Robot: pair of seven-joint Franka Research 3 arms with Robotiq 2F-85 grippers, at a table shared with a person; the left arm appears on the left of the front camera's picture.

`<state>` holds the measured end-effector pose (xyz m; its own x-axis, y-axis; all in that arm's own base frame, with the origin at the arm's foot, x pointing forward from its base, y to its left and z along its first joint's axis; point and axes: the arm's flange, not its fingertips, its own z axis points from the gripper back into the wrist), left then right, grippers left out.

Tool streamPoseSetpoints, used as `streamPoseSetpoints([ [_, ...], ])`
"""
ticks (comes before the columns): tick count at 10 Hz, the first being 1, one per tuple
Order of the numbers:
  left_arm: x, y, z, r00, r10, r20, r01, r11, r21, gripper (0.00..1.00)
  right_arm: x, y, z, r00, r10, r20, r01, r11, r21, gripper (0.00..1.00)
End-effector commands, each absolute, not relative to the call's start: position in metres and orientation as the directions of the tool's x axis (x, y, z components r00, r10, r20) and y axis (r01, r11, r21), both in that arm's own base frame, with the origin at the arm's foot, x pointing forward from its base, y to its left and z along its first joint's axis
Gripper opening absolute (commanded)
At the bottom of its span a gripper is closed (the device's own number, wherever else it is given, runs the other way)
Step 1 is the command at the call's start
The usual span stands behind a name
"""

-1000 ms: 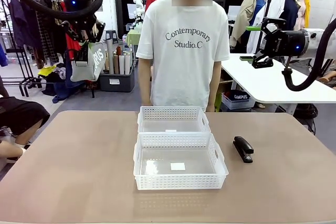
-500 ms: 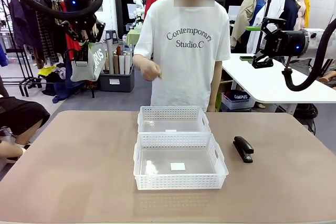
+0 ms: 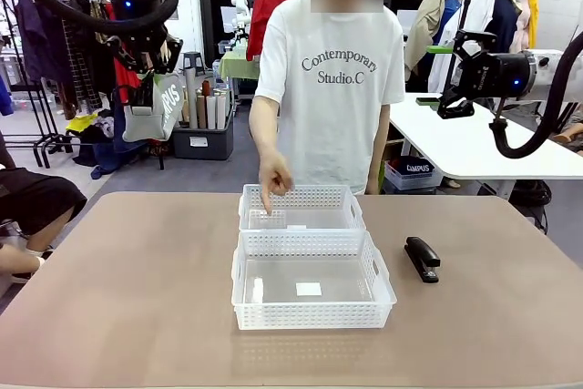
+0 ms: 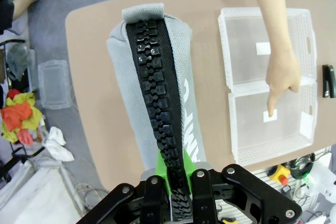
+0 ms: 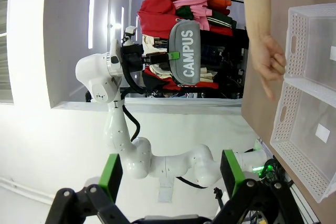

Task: Distribute items into two baskets.
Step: Move the picked Pencil pouch towards the Organizing basket indicated by the person, stopping as directed.

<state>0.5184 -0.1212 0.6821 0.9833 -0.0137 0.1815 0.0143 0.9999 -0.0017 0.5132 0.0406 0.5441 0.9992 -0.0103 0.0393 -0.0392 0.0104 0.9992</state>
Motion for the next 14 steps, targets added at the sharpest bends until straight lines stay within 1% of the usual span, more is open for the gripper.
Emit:
streamPoseSetpoints([
  [1, 0.515, -0.120, 0.683, 0.983, -0.012, 0.184, 0.012, 1.000, 0.002, 0.00, 0.513, 0.040, 0.546, 0.999, -0.011, 0.043, -0.043, 0.011, 0.999, 1.00],
  [11, 0.518, -0.121, 0.682, 0.983, -0.014, 0.182, 0.014, 1.000, -0.002, 0.00, 0.513, 0.040, 0.546, 0.999, -0.011, 0.043, -0.043, 0.011, 0.999, 1.00],
  [12, 0.515, -0.127, 0.679, 0.978, -0.160, 0.136, 0.157, 0.987, 0.036, 0.00, 0.513, 0.040, 0.546, 0.999, -0.011, 0.043, -0.043, 0.011, 0.999, 1.00],
  [14, 0.512, -0.150, 0.680, 0.920, -0.373, 0.117, 0.373, 0.927, 0.025, 0.00, 0.513, 0.040, 0.546, 0.999, -0.011, 0.043, -0.043, 0.011, 0.999, 1.00],
])
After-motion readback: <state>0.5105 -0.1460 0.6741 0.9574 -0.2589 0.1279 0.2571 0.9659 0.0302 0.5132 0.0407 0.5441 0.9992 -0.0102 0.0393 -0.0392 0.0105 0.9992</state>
